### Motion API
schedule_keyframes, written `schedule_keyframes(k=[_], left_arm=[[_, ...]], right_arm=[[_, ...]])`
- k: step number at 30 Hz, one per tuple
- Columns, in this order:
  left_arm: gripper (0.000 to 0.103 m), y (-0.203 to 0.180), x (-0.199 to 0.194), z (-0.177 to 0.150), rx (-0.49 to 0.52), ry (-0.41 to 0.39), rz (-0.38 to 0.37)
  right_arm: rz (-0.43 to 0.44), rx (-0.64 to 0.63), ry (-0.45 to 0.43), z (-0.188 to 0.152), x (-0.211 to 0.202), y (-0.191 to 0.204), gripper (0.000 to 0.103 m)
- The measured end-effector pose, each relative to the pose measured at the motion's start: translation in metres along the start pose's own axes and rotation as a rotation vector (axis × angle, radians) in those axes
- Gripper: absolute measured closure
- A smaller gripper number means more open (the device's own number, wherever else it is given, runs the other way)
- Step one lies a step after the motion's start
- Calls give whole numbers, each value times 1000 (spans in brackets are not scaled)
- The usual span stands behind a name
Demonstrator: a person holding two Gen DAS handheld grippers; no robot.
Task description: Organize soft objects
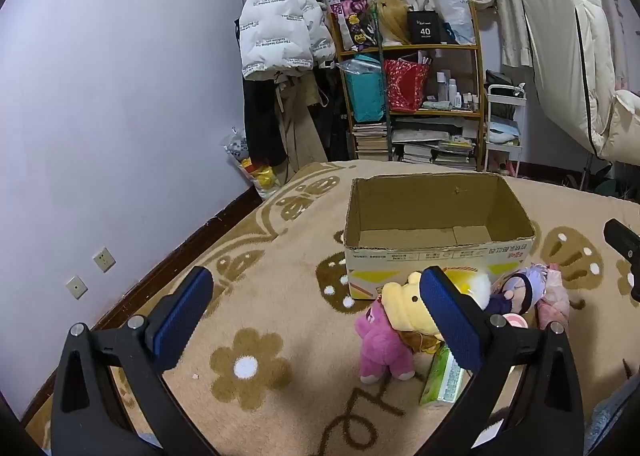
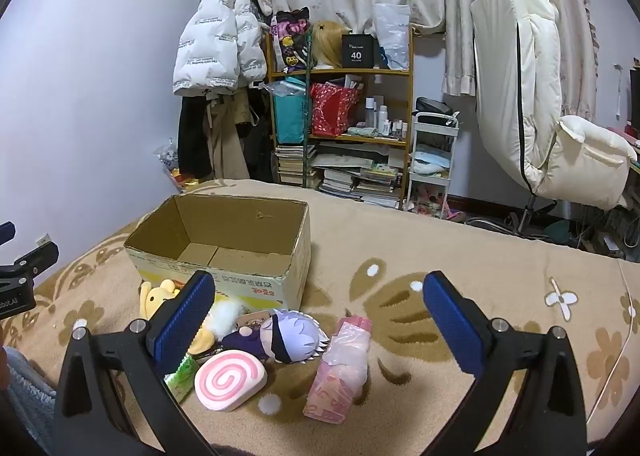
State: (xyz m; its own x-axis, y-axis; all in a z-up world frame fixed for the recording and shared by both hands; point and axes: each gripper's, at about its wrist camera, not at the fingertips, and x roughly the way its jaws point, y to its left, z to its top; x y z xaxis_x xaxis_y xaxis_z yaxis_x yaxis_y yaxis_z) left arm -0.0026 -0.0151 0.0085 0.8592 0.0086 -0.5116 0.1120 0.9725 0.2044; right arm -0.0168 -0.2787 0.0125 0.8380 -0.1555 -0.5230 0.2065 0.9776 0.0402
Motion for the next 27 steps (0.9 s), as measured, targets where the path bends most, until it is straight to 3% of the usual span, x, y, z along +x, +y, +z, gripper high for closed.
schedule_keyframes(k=[27], left_arm=[[1,11,0,-7,-4,0,-10]], right_arm=[[4,-1,3,-1,2,1,0]])
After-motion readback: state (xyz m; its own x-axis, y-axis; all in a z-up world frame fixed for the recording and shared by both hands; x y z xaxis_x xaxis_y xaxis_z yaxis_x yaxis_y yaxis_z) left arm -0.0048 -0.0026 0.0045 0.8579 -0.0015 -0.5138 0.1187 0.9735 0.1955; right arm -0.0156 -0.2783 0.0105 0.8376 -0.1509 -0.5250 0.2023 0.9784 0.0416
